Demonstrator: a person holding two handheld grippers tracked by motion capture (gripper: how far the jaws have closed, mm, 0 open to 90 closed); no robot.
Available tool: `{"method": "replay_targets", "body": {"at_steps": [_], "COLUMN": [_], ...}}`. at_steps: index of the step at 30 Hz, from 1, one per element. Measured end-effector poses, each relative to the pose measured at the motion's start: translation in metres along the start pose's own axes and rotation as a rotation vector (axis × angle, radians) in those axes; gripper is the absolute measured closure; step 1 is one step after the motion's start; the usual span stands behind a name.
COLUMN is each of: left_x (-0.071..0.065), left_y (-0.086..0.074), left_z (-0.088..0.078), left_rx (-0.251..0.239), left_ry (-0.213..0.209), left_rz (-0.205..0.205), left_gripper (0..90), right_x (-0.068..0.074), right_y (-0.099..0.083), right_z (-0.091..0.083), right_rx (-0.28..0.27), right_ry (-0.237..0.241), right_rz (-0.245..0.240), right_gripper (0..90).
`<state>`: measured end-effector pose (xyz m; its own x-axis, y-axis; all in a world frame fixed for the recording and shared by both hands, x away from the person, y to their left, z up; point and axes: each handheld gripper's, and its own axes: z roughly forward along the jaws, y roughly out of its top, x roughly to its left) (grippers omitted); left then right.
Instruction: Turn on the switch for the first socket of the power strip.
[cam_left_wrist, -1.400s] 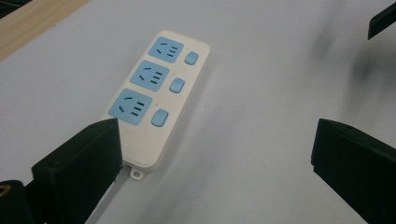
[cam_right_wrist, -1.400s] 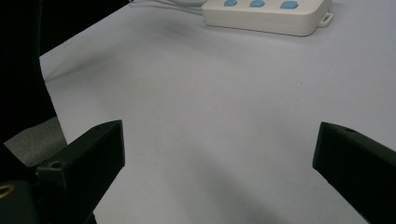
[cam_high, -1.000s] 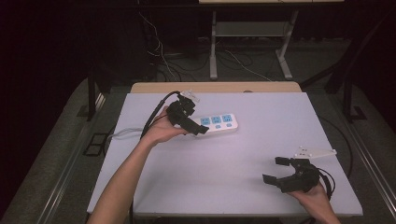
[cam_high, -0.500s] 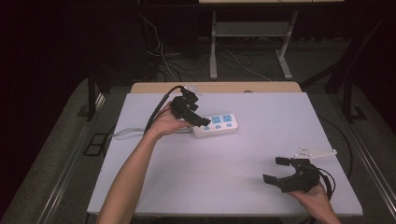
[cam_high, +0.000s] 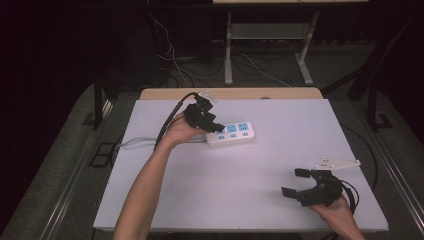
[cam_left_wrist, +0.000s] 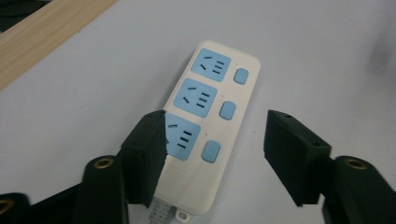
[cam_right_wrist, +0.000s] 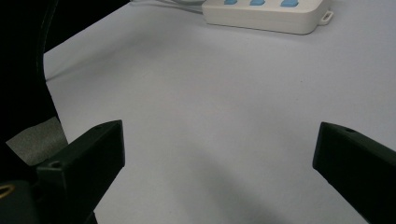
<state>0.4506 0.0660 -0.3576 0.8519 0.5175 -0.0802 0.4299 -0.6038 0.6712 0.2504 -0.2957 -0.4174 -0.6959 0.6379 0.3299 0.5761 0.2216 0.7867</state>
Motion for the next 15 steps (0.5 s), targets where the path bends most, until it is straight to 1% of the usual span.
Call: {"method": "replay_targets", "body": {"at_steps": [1,2,4,5,6,7,10,12,15], "left_x": [0.001,0.001,0.002,0.002,0.002,0.003,0.004,0.004,0.004], "left_y": [0.000,-0.001,-0.001,-0.001,-0.001,-0.001,-0.002,-0.002,-0.002], "left_z": [0.001,0.001,0.002,0.003,0.004,0.005,0.010,0.013,0.018], "left_rx": [-0.004,-0.005,-0.003,-0.009,-0.006,-0.007,0.002,0.006,0.008], "left_ry": [0.001,0.002,0.009,0.012,0.013,0.014,0.014,0.013,0.013], "left_rz": [0.001,0.001,0.008,0.003,0.002,0.001,0.002,0.001,0.005], "left_gripper": [46.0,46.0,52.5,56.1,61.9,61.9,67.8,72.3,81.6], "right_x": [0.000,0.000,0.000,0.000,0.000,0.000,0.000,0.000,0.000], "right_y": [0.000,0.000,0.000,0.000,0.000,0.000,0.000,0.000,0.000], "right_z": [0.000,0.000,0.000,0.000,0.000,0.000,0.000,0.000,0.000], "right_rx": [0.001,0.001,0.003,0.003,0.003,0.003,0.001,0.003,0.005], "right_ry": [0.000,0.001,0.001,0.001,0.000,0.000,0.003,0.003,0.005], "right_rz": [-0.001,-0.002,-0.004,-0.004,-0.004,-0.004,-0.003,-0.006,-0.007], "right_gripper": [1.8,1.8,1.8,1.8,1.8,1.8,1.8,1.8,1.8]}}
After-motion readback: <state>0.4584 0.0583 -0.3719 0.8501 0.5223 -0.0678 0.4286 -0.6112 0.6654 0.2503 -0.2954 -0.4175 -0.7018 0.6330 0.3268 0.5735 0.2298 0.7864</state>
